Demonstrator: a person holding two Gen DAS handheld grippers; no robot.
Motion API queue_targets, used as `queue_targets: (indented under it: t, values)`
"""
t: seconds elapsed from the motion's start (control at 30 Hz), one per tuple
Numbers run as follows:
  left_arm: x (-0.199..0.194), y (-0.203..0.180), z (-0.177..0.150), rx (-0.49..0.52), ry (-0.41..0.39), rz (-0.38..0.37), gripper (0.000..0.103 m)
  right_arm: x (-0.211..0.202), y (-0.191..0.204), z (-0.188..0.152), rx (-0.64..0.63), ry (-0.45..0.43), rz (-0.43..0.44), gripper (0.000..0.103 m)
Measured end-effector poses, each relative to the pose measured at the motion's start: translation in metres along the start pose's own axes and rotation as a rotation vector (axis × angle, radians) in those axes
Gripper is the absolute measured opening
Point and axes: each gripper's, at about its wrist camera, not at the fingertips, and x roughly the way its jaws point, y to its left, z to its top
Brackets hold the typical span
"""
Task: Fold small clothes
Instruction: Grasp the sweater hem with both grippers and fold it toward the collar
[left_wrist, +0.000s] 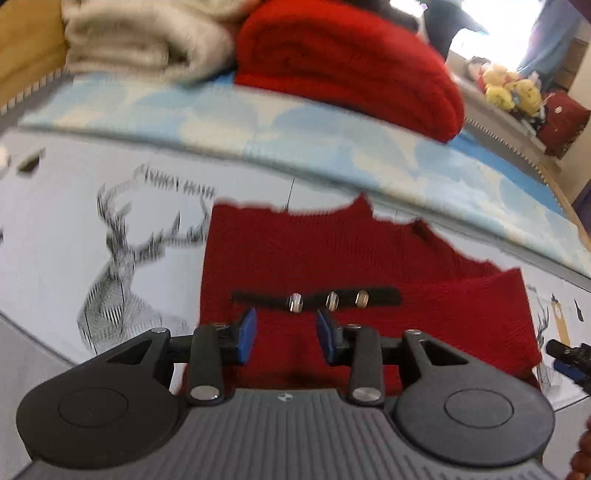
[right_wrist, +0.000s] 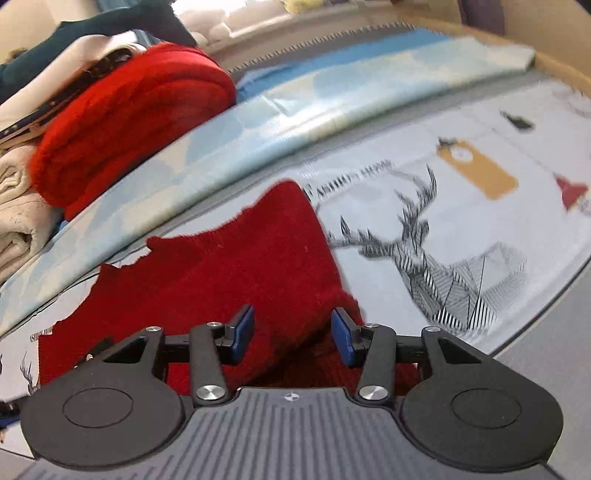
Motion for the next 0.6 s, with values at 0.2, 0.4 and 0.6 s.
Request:
queue_targets:
  t: [0.2, 0.4, 0.6]
  values:
    - [-0.044, -0.022, 0.007, 0.149, -0.21, -0.027, 0.055, -0.066, 0.011, 0.014, -0.186, -0.175, 0.063, 0.048]
    - [-0.09, -0.021, -0.019, 0.268, -0.301, -0.042, 0.055, -0.148, -0.01, 0.002, -0.285, -0.27, 0.085, 0.048]
    - [-0.151, 0.014, -0.063, 0.279, -0.272, -0.06, 0.054, -0.207, -0.042, -0.043, -0.472, -0.249, 0.069, 0.048]
